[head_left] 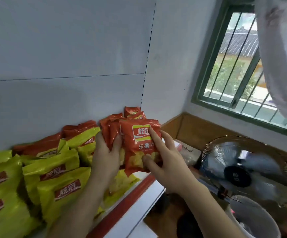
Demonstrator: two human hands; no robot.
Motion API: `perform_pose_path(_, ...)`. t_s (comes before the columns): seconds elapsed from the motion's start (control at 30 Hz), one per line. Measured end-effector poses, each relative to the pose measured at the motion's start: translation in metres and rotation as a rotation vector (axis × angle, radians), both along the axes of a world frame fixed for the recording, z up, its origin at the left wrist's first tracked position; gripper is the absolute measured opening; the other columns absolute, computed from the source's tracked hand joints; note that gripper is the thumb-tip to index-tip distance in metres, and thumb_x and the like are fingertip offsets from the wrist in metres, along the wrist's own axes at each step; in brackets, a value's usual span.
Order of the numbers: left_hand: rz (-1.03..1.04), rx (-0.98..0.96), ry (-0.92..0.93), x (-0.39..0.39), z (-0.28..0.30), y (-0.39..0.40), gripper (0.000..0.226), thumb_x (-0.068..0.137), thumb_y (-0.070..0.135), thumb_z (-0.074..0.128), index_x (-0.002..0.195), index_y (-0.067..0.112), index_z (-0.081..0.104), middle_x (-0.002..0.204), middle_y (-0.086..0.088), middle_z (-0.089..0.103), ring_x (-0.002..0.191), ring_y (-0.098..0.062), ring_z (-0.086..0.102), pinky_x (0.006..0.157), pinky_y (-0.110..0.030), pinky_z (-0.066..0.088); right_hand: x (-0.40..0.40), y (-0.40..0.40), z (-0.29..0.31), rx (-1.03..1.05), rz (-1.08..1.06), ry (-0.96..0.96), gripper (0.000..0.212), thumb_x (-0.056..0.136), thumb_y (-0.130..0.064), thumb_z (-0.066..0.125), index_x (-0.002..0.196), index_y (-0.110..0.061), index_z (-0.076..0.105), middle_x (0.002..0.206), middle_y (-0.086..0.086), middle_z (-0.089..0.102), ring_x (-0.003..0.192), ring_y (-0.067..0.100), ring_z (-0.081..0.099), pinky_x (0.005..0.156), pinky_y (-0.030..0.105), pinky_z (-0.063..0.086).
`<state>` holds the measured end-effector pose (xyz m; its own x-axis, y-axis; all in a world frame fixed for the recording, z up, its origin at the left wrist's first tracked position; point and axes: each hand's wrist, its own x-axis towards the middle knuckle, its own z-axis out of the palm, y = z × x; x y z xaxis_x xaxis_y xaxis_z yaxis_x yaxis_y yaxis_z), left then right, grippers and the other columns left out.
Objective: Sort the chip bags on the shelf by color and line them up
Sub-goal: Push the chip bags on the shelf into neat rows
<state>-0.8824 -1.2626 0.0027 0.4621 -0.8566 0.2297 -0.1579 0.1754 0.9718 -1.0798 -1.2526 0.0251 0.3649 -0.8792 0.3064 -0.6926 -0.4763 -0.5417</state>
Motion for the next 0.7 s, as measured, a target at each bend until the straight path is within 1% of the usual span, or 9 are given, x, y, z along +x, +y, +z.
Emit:
perform_pose_path(0.07, 0.057, 0.015, 0.004, 0.005, -0.001, -0.012, 0.043, 0.103, 0.049, 0.055, 0.141, 0.033, 0.044, 0.113, 0.026, 0.057, 0.096, 0.004, 0.056, 0.069, -0.005, 0.036, 0.003, -0.029, -0.005, 0.004, 0.062, -0.018, 0.079, 0.103, -0.057, 0.054, 0.159, -0.062, -0.002, 0.16, -0.036, -0.001, 0.136, 0.003, 0.037, 0.101, 0.02, 0.054)
perform_pose_path(0.17, 0.161, 0.02, -0.01, 0.013, -0.003, -0.032, 0.04, 0.102, 0.051, 0.056, 0.137, 0.034, 0.047, 0.115, 0.025, 0.06, 0.103, -0.004, 0.06, 0.077, -0.016, 0.043, 0.005, -0.079, -0.012, -0.043, 0.142, -0.037, 0.077, 0.104, -0.056, 0.055, 0.159, -0.06, 0.002, 0.164, -0.028, 0.004, 0.143, 0.012, 0.039, 0.104, 0.035, 0.058)
perform_pose_path(0.2, 0.195, 0.024, -0.019, 0.016, -0.003, -0.038, 0.04, 0.102, 0.051, 0.056, 0.137, 0.033, 0.047, 0.117, 0.02, 0.063, 0.104, -0.007, 0.061, 0.078, -0.02, 0.046, 0.004, -0.095, -0.014, -0.054, 0.157, -0.05, 0.076, 0.104, -0.054, 0.055, 0.159, -0.06, 0.003, 0.165, -0.025, 0.006, 0.144, 0.014, 0.039, 0.104, 0.037, 0.058)
perform_pose_path(0.27, 0.285, 0.031, -0.021, 0.018, -0.002, -0.048, 0.04, 0.103, 0.049, 0.057, 0.137, 0.03, 0.048, 0.116, 0.016, 0.064, 0.102, -0.006, 0.063, 0.075, -0.021, 0.047, 0.0, -0.131, -0.016, -0.064, 0.189, -0.083, 0.073, 0.106, -0.049, 0.054, 0.161, -0.056, 0.006, 0.165, -0.022, 0.01, 0.146, 0.018, 0.04, 0.105, 0.041, 0.058)
perform_pose_path(0.37, 0.412, 0.026, -0.032, 0.013, 0.006, -0.056, 0.031, 0.104, 0.046, 0.058, 0.128, 0.03, 0.048, 0.111, 0.02, 0.062, 0.098, 0.003, 0.06, 0.072, -0.015, 0.044, -0.009, -0.186, -0.019, -0.088, 0.194, -0.137, 0.074, 0.106, -0.038, 0.058, 0.165, -0.043, 0.015, 0.164, -0.019, 0.016, 0.14, 0.019, 0.047, 0.109, 0.043, 0.055)
perform_pose_path(0.43, 0.49, 0.011, -0.031, 0.011, 0.009, -0.059, 0.032, 0.103, 0.047, 0.058, 0.129, 0.029, 0.05, 0.112, 0.021, 0.063, 0.098, 0.005, 0.06, 0.075, -0.019, 0.046, -0.01, -0.218, -0.028, -0.06, 0.191, -0.146, 0.075, 0.105, -0.034, 0.062, 0.166, -0.038, 0.018, 0.164, -0.017, 0.017, 0.138, 0.021, 0.05, 0.11, 0.044, 0.054)
perform_pose_path(0.5, 0.566, 0.012, -0.036, 0.006, 0.007, -0.056, 0.041, 0.103, 0.05, 0.058, 0.137, 0.03, 0.05, 0.117, 0.019, 0.065, 0.101, 0.003, 0.062, 0.082, -0.026, 0.05, -0.002, -0.238, -0.045, -0.015, 0.226, -0.103, 0.076, 0.105, -0.036, 0.063, 0.166, -0.039, 0.018, 0.167, -0.013, 0.015, 0.146, 0.027, 0.044, 0.115, 0.049, 0.049)
perform_pose_path(0.57, 0.632, 0.0, -0.041, 0.001, 0.005, -0.05, 0.042, 0.102, 0.051, 0.058, 0.137, 0.031, 0.05, 0.12, 0.017, 0.066, 0.104, -0.001, 0.065, 0.082, -0.028, 0.052, 0.011, -0.246, -0.069, -0.021, 0.285, -0.027, 0.077, 0.105, -0.038, 0.062, 0.167, -0.036, 0.017, 0.171, -0.006, 0.012, 0.153, 0.03, 0.033, 0.12, 0.049, 0.042)
perform_pose_path(0.7, 0.714, -0.002, -0.031, -0.008, -0.001, -0.038, 0.036, 0.101, 0.052, 0.06, 0.13, 0.033, 0.053, 0.117, 0.016, 0.069, 0.102, -0.003, 0.069, 0.081, -0.031, 0.056, 0.038, -0.251, -0.107, -0.029, 0.379, 0.03, 0.079, 0.104, -0.035, 0.062, 0.168, -0.027, 0.017, 0.169, 0.0, 0.009, 0.149, 0.035, 0.035, 0.113, 0.049, 0.048)
